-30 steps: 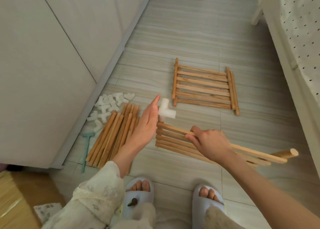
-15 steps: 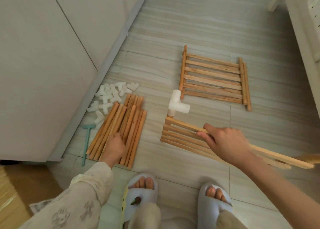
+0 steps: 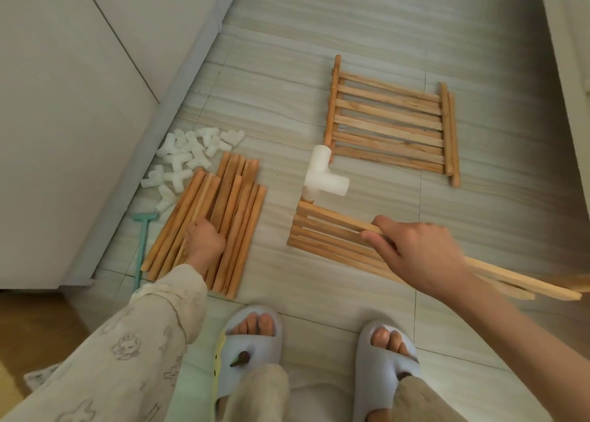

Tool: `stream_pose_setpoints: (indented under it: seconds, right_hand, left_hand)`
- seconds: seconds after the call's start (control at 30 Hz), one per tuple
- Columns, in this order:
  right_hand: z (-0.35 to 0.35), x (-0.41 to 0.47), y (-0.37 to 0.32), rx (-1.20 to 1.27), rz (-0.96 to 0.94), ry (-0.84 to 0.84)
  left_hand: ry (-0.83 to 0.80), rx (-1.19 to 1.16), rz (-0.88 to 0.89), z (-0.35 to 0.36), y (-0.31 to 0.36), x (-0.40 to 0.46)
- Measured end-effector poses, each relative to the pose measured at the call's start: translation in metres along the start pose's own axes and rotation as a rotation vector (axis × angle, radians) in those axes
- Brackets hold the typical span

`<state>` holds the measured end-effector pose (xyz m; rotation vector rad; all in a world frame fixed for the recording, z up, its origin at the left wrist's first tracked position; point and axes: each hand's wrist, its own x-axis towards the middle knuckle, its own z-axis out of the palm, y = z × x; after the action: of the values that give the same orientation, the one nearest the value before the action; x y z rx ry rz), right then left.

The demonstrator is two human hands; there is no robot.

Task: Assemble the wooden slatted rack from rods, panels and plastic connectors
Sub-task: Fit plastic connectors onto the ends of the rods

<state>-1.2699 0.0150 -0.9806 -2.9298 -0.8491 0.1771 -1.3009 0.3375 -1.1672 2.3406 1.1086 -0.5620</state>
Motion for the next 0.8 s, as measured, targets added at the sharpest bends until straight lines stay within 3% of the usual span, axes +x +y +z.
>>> stream_pose_setpoints:
  seconds: [0.2, 0.33, 0.43, 0.6, 0.8]
  right_hand:
    - [-0.004, -0.001, -0.004, -0.005, 0.000, -0.045]
    - [-0.001, -0.002, -0.001, -0.004, -0.010, -0.060]
    - [-0.001, 0.002, 0.000, 0.016, -0.006, -0.035]
    - [-0.004, 0.006, 0.000, 0.029, 0.005, -0.129]
    - [-0.011, 0.003, -0.003, 0.099, 0.033, -0.113]
  left_hand:
    - [-0.081, 0.059, 0.066, 0.001, 0.006, 0.001]
    - [-0.050, -0.070, 0.033, -0.007, 0.012, -0.010]
    - [-0.029, -0.324, 0.075, -0.029, 0.025, -0.035]
    - [-0.010, -0.764, 0.341, -0.083, 0.061, -0.081]
    - [-0.121, -0.876, 0.638, -0.142, 0.115, -0.152]
